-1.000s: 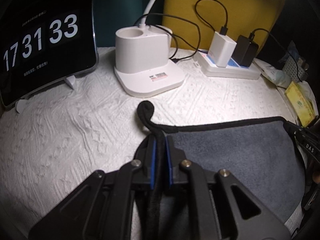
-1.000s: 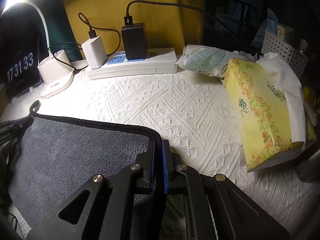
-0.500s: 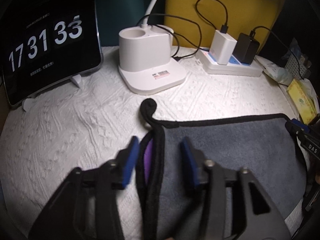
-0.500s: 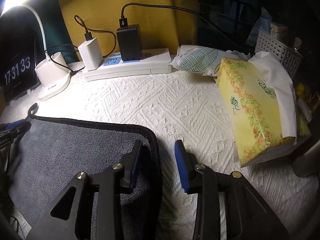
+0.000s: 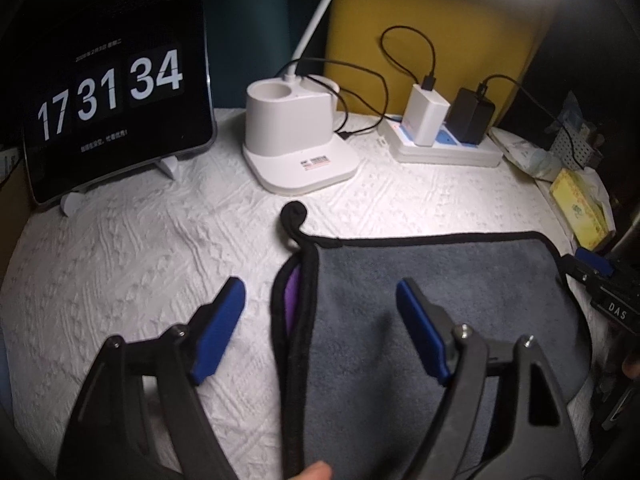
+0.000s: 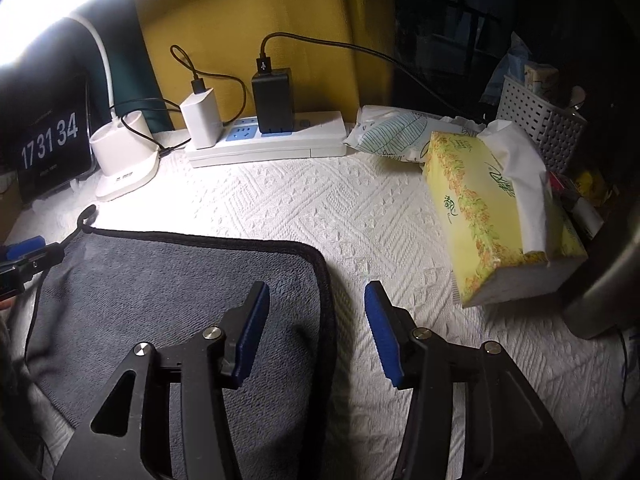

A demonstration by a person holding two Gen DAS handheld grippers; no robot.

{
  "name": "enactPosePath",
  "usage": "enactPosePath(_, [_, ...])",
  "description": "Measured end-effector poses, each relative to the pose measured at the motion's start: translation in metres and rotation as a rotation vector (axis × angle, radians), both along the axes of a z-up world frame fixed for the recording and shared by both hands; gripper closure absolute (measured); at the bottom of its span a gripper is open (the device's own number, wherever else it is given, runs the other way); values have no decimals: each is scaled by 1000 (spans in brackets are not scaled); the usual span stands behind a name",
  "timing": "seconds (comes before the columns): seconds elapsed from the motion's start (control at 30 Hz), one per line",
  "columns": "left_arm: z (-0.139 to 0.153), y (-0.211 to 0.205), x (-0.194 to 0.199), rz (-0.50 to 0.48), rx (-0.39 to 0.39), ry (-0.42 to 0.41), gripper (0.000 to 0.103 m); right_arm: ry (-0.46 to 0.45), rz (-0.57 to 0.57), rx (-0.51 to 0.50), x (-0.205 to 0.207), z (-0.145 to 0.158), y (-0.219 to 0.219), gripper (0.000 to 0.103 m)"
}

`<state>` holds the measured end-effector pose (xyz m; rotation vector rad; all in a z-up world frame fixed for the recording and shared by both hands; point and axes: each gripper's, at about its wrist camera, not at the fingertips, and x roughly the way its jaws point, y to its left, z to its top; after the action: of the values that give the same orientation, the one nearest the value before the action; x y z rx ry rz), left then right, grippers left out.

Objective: Fold towel

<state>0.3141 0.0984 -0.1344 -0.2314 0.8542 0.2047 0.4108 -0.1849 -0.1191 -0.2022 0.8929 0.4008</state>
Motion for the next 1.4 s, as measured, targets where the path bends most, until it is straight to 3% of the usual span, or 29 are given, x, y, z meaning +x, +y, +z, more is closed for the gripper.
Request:
enactPosePath(0.13, [8, -3, -11, -5, -8, -23, 18, -11, 0, 1, -12, 8, -3, 50])
enactPosePath(0.6, [29, -17, -46, -31, -28, -70, 17, -41, 1, 0, -49, 29, -7, 50])
enactPosePath(1.4, [46, -36, -105, -66, -69, -88, 17, -77, 6, -6, -107, 53, -13, 50])
